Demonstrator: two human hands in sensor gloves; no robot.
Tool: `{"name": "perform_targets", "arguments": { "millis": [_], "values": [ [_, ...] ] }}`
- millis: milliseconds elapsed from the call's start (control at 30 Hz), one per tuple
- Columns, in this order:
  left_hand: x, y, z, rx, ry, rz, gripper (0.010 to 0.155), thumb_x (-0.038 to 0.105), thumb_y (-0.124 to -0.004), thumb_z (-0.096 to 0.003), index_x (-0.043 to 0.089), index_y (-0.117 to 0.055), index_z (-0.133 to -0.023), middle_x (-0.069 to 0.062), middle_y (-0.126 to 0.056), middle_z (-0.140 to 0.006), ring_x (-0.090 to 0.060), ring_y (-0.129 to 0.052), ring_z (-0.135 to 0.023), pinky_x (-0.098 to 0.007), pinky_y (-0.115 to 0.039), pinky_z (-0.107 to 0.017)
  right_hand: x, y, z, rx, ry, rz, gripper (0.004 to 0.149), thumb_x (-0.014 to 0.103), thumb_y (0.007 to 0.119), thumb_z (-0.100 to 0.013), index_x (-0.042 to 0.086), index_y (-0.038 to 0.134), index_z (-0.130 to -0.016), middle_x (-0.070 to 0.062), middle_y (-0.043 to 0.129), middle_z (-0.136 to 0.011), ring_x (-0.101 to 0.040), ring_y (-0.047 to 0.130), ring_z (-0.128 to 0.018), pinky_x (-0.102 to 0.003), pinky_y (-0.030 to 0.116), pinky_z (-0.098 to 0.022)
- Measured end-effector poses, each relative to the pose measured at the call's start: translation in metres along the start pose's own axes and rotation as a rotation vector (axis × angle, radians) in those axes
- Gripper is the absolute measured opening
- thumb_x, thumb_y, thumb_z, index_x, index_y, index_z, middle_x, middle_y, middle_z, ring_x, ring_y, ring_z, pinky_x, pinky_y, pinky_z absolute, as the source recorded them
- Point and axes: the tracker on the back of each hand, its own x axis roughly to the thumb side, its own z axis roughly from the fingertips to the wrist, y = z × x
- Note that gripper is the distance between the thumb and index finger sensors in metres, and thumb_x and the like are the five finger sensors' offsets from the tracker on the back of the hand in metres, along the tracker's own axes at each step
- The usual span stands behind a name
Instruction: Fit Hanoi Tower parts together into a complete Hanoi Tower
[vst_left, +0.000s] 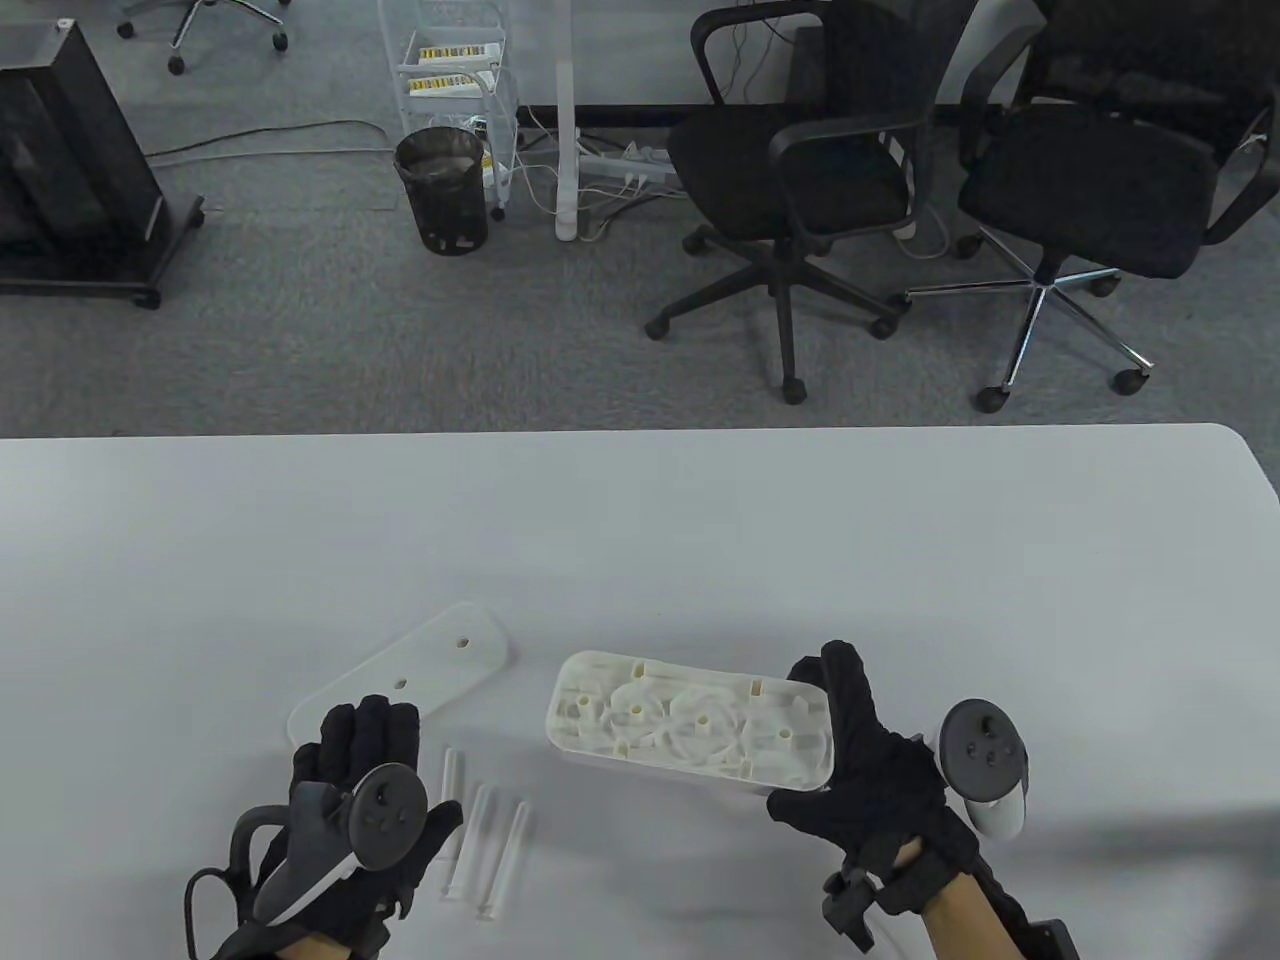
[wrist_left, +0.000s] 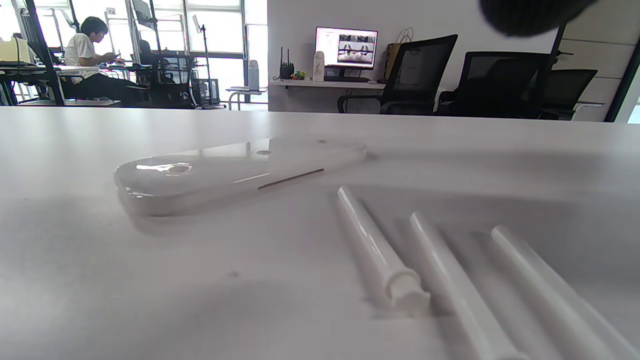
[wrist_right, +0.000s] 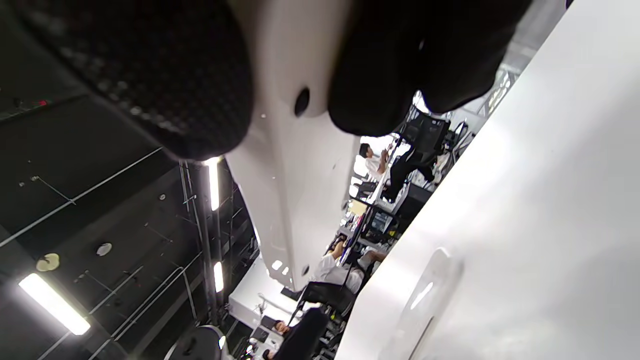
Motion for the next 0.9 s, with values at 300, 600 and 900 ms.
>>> {"name": "perform_targets", "arguments": {
  "millis": [300, 600, 900],
  "values": [
    [-0.032, 0.002, -0.022, 0.014, 0.037, 0.176, 0.093, 0.062, -0.07, -0.0427, 0.018, -0.025, -0.112, -0.016, -0.024, -0.118, -0.048, -0.027, -0.108, -0.063, -0.034, -0.074, 0.004, -0.003, 0.005, -0.011, -0.027, -0.006, 0.123, 0.035, 0.101, -0.026, 0.007, 0.002, -0.095, -0.029, 0.024, -0.105, -0.034, 0.091, -0.075, -0.054, 0.075, -0.062],
    [-0.047, 0.0, -0.084, -0.151, 0.083, 0.304, 0.097, 0.058, -0.076, -0.0417, 0.019, -0.02, -0.11, -0.014, -0.022, -0.118, -0.047, -0.026, -0.109, -0.064, -0.032, -0.075, 0.007, 0.0, 0.006, 0.012, -0.045, -0.024, 0.123, 0.033, 0.101, -0.027, 0.007, 0.003, -0.095, -0.029, 0.023, -0.106, -0.036, 0.09, -0.077, -0.054, 0.074, -0.063],
    [-0.037, -0.005, -0.12, -0.291, 0.135, 0.186, 0.101, 0.056, -0.083, -0.039, 0.022, -0.02, -0.11, -0.011, -0.021, -0.118, -0.045, -0.024, -0.11, -0.066, -0.03, -0.076, 0.011, -0.001, 0.007, 0.019, -0.056, -0.031, 0.122, 0.033, 0.101, -0.027, 0.007, 0.003, -0.095, -0.029, 0.023, -0.106, -0.034, 0.091, -0.075, -0.054, 0.075, -0.063]
  ]
}}
